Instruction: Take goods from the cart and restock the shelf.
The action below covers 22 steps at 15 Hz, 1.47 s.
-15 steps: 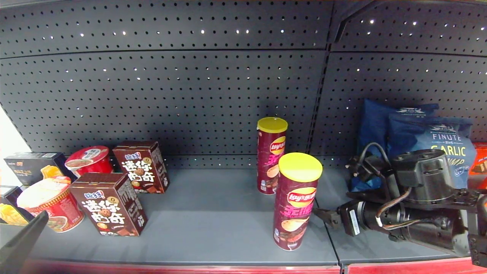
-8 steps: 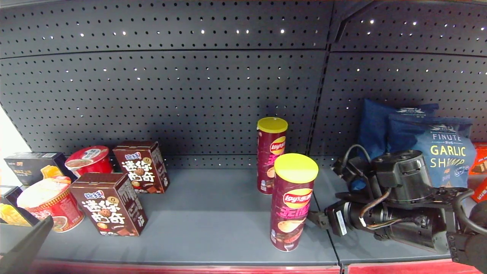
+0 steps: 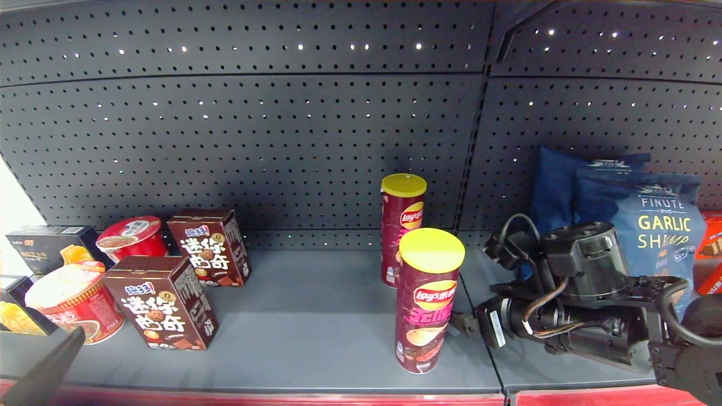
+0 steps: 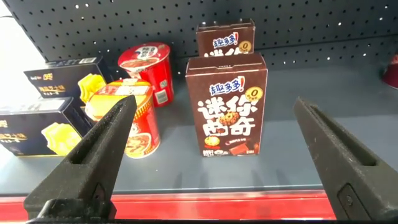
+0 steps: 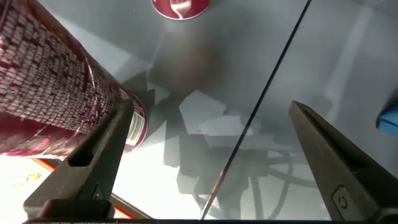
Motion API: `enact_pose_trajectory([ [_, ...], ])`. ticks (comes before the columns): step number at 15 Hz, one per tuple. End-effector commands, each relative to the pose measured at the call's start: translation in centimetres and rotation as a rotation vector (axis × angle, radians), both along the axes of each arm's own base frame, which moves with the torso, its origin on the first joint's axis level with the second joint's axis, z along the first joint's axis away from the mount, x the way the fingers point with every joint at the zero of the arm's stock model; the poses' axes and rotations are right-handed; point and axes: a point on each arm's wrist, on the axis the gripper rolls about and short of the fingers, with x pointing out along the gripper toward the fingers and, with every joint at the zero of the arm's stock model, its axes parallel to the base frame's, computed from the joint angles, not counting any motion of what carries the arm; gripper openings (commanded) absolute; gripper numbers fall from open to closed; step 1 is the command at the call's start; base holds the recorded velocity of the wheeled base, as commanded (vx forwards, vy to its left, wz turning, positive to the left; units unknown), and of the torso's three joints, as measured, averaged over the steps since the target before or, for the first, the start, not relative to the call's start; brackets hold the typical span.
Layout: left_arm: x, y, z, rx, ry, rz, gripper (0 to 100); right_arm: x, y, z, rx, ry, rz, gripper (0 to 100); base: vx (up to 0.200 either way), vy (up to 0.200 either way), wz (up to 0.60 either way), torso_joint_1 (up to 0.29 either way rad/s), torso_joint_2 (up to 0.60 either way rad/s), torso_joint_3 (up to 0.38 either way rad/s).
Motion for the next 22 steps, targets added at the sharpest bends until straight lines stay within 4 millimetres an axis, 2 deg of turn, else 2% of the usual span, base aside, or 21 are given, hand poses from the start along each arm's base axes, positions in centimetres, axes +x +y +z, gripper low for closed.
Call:
enact_pose_trajectory([
  [1,0.06,0.01,-0.1,0.0,0.006,0.001,100,0.06,0.18,-0.13,-0.003,0.003,0.003,100,0.0,0.0,0.0,0.0,0.0,0.0],
  [16,0.06,-0.01,-0.14,-0.002,0.008,-0.002,100,-0.33,0.64,-0.17,-0.01,0.0,0.013,100,0.0,0.0,0.0,0.0,0.0,0.0],
  [22,-0.35,-0.04,-0.87,-0.016,0.015,-0.002,100,-0.39,0.65,-0.24,-0.012,0.002,0.015,100,0.0,0.0,0.0,0.0,0.0,0.0],
])
